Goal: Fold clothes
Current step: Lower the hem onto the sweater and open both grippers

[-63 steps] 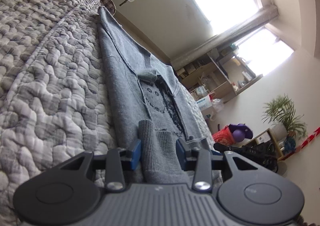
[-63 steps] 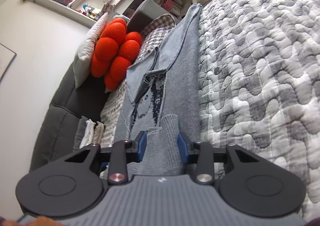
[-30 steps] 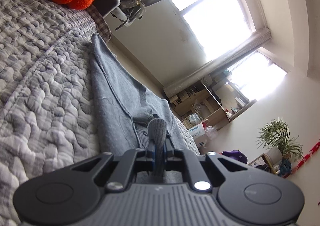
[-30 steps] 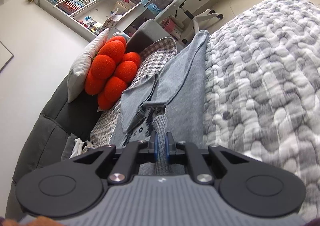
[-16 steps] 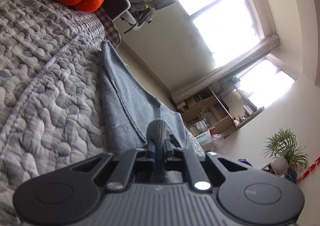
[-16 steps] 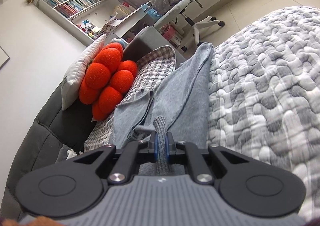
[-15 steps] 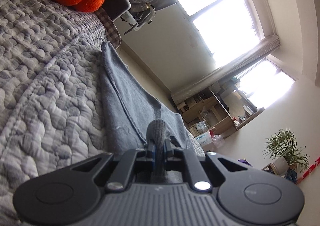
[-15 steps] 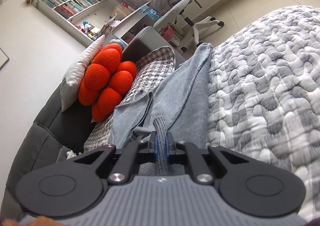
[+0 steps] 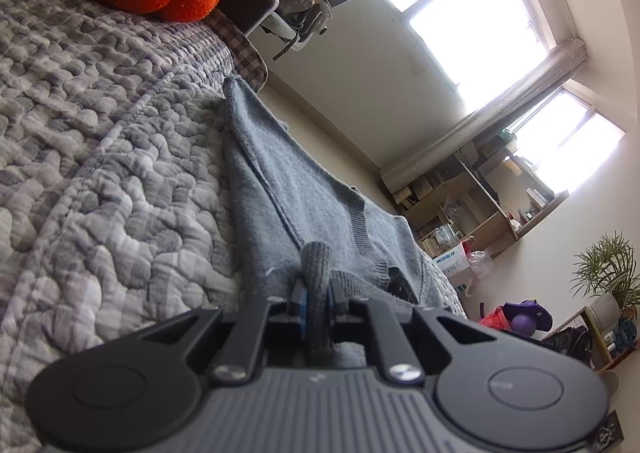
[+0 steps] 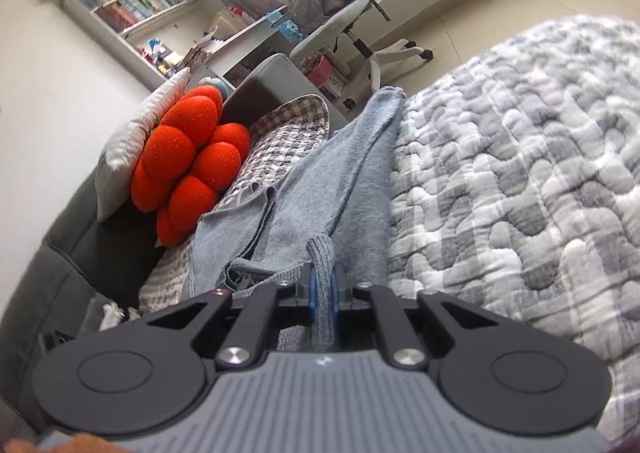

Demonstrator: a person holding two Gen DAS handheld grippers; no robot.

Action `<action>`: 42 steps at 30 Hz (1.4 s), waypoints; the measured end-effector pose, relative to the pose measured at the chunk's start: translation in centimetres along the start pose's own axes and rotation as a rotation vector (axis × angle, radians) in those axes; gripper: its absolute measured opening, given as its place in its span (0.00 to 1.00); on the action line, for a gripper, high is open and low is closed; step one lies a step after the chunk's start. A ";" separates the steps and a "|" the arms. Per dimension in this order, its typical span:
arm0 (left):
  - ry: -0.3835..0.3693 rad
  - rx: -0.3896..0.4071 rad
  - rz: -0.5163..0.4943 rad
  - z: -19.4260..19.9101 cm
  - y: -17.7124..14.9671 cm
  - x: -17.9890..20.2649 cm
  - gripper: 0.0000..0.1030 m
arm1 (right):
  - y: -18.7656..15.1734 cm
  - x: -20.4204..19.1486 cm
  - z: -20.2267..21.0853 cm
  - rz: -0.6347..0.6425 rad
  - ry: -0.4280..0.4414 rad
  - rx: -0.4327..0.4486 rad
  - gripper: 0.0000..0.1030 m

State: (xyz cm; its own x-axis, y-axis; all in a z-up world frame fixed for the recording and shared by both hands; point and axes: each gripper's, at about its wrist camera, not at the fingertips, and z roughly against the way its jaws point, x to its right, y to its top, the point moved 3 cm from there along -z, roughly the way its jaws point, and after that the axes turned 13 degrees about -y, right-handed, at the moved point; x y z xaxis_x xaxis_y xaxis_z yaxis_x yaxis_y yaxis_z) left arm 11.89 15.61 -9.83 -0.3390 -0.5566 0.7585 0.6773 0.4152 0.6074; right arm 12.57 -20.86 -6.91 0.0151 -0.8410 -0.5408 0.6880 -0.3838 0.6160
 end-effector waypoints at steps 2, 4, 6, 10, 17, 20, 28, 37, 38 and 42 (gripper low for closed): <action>0.010 0.019 -0.025 0.7 0.2 0.8 0.20 | 0.2 -0.8 0.6 0.048 -0.040 0.009 0.18; 0.020 0.041 -0.052 1.5 0.4 1.6 0.20 | 0.3 -1.5 1.2 0.103 -0.079 0.020 0.19; 0.025 0.058 -0.097 2.0 0.6 2.7 0.20 | 0.3 -2.4 1.9 0.165 -0.113 0.044 0.19; 0.013 0.043 -0.172 1.8 0.4 4.4 0.20 | 0.0 -3.6 2.7 0.246 -0.131 0.102 0.19; 0.067 -0.038 -0.215 -0.6 -1.2 3.2 0.19 | -1.1 -4.4 0.3 0.318 -0.150 0.078 0.19; 0.099 -0.039 -0.209 -0.6 -1.3 2.2 0.08 | -1.2 -3.8 -0.7 0.315 -0.172 0.072 0.14; 0.050 -0.025 -0.190 0.4 -1.0 4.5 0.09 | -1.3 -5.6 0.4 0.330 -0.144 0.056 0.19; -0.069 -0.236 -0.340 0.8 -5.3 7.7 0.10 | -5.4 -9.8 2.3 0.521 -0.031 -0.053 0.21; -0.062 -0.246 -0.346 1.1 -5.7 7.5 0.10 | -5.9 -10.0 2.5 0.544 -0.031 -0.059 0.26; -0.025 -0.238 -0.332 3.0 -6.1 5.8 0.10 | -7.4 -9.5 3.2 0.590 -0.056 -0.070 0.28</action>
State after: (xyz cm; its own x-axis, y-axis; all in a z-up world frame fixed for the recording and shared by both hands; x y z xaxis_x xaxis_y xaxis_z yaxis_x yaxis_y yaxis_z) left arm 3.80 12.02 -8.47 -0.5785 -0.6130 0.5380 0.6597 0.0363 0.7507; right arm 5.04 -11.22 -4.50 0.3722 -0.9241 -0.0870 0.6217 0.1786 0.7626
